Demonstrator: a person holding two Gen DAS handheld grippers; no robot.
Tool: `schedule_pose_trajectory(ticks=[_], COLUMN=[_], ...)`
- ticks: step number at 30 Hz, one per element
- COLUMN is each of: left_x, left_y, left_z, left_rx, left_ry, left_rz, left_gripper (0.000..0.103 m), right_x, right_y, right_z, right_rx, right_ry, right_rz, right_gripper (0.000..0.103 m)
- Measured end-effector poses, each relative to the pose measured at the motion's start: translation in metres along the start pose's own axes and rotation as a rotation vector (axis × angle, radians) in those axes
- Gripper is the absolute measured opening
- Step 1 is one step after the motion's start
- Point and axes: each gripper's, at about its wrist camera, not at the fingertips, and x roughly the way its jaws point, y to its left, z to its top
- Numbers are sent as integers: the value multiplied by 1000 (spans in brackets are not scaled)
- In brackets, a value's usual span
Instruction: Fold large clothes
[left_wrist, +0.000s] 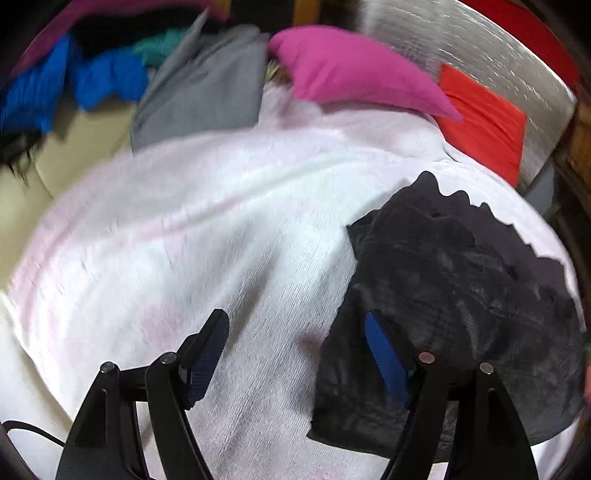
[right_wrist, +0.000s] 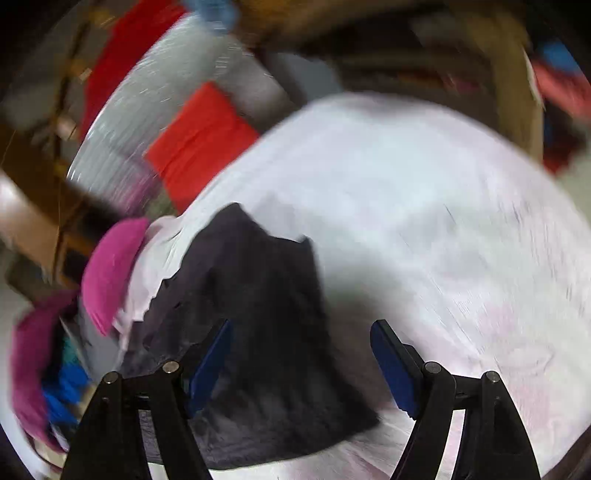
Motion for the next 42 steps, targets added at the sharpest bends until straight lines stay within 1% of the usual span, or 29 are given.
schedule_pose_trajectory(ticks=[2,5,6,8,9,11,13,14,17,19,20,22,23,24,25,27,28,29,31,33,34,35,36,37,39,40,41,42], left_x=[6,19,22,26,28,33,35,37,47,55,57,60,62,64,65,62,59,55,50,54,59,68,73,74,70,67,63,56], left_y=[6,4,3,-1,-3,-7,-8,-10,-16,-21,-21,-23,-25,-27,-28,-31,-33,-35,-40,-40,-39,-40,-40,-42,-44,-44,-40,-34], left_z=[-1,-10,-11,-12,-12,-13,-12,-12,-6,-4,-2,1,3,5,7,12,16,22,30,32,32,31,30,29,29,29,28,25], left_rx=[-35,-73,-81,-94,-97,-108,-116,-117,-126,-146,-154,-167,-172,-181,-185,-190,-190,-181,-169,-180,-190,-200,-204,-196,-170,-162,-163,-172], left_ry=[50,135,150,168,173,195,206,208,225,243,244,236,242,244,237,209,184,151,102,94,106,126,141,143,134,130,127,119], left_rz=[-87,-189,-208,-243,-257,-292,-309,-317,-366,-399,-408,-432,-459,-468,-472,-472,-470,-468,-460,-447,-436,-422,-409,-393,-365,-343,-328,-319], left_gripper=[77,77,77,78,79,81,81,81,81,81,79,63,51,46,42,30,28,25,24,24,25,29,34,38,48,52,57,58], right_x=[7,22,29,47,55,59,62,66,71,77,80,84,90,93,94,93,92,90,85,84,88,94,100,101,96,91,84,77], right_y=[-20,-37,-40,-36,-35,-30,-24,-21,-10,1,7,19,25,30,32,36,40,44,54,65,70,70,66,60,53,51,51,52], right_z=[1,-2,-3,-8,-10,-10,-14,-16,-17,-16,-17,-20,-18,-19,-17,-16,-15,-15,-17,-19,-19,-20,-21,-20,-15,-14,-13,-13], right_rx=[65,131,147,154,160,146,154,150,82,40,15,-39,-57,-66,-69,-64,-66,-74,-90,-113,-142,-150,-136,-110,-74,-60,-58,-58], right_ry=[71,153,185,251,277,267,277,281,267,264,257,225,225,217,211,191,176,157,115,78,68,70,85,98,117,120,114,99], right_rz=[44,101,133,168,179,203,276,285,233,215,187,121,111,92,82,85,89,95,110,111,89,66,53,62,74,58,45,36], right_gripper=[80,80,80,80,84,92,92,92,92,92,91,79,68,62,60,50,48,44,42,42,42,42,46,48,57,59,62,64])
